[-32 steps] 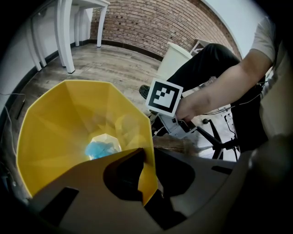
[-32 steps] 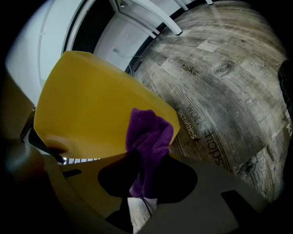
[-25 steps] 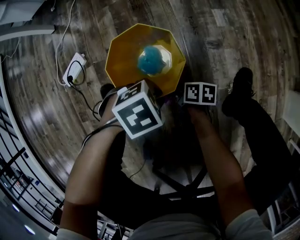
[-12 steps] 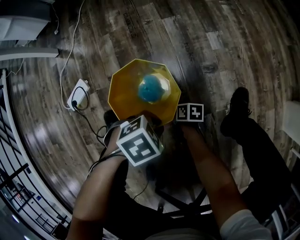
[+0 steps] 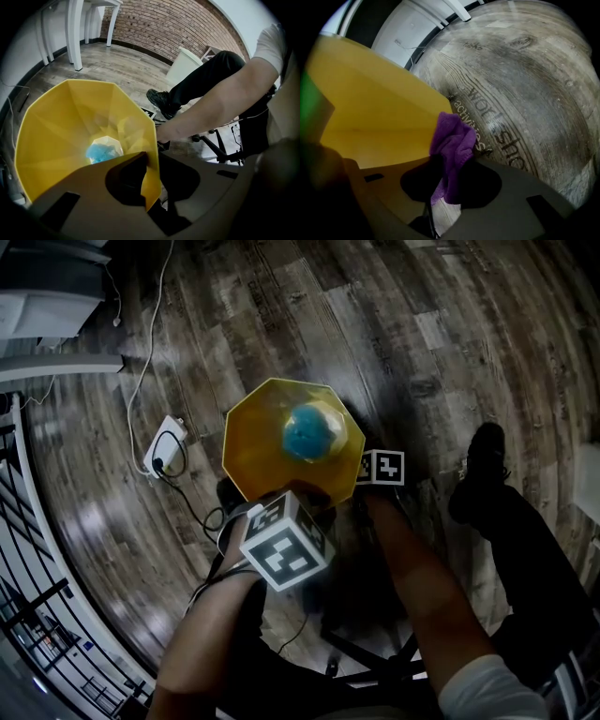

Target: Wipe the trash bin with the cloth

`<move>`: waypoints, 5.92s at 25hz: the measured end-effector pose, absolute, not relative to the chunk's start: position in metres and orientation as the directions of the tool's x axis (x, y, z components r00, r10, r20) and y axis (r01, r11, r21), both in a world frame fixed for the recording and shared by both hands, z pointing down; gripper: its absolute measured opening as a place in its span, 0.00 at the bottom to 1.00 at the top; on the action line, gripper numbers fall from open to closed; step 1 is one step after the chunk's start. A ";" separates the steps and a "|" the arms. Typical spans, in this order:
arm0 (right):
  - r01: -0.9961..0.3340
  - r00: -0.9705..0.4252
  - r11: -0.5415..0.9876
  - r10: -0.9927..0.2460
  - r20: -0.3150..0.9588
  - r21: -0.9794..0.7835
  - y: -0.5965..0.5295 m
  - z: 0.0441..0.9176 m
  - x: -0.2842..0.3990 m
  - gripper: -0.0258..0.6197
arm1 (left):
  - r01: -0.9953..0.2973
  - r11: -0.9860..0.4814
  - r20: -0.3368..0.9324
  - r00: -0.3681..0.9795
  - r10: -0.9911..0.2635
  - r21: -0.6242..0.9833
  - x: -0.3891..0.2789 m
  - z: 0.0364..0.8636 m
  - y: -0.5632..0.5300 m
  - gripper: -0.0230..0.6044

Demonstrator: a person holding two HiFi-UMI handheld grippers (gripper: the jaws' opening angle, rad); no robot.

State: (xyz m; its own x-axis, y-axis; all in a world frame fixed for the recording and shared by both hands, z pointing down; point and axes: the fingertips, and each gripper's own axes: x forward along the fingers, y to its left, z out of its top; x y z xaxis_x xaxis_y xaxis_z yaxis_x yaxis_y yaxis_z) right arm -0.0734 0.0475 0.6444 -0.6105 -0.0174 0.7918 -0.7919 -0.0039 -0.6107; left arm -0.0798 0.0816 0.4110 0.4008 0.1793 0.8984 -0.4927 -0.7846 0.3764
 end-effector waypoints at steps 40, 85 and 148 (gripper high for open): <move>-0.566 -0.754 -0.119 -0.325 0.571 -0.816 0.078 0.447 -0.034 0.22 | -0.343 -0.926 0.975 0.204 0.087 0.155 -0.120 0.427 0.084 0.11; -0.672 -0.739 0.066 -0.122 0.663 -0.737 0.053 0.568 -0.079 0.22 | -0.594 -0.746 0.932 0.348 0.100 0.302 -0.076 0.408 0.046 0.11; -0.502 -0.838 0.520 -0.491 0.239 -0.691 0.114 0.113 0.007 0.22 | -0.862 -0.469 0.093 0.491 -0.866 0.191 -0.108 -0.001 0.166 0.23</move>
State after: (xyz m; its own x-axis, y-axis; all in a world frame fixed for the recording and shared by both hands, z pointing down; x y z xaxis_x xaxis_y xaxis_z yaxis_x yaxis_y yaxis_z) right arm 0.0067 0.1144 0.1131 -0.8377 -0.4910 0.2391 -0.5019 0.5196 -0.6914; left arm -0.1085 0.1664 -0.0011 0.4914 -0.8659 0.0934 -0.8624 -0.4689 0.1906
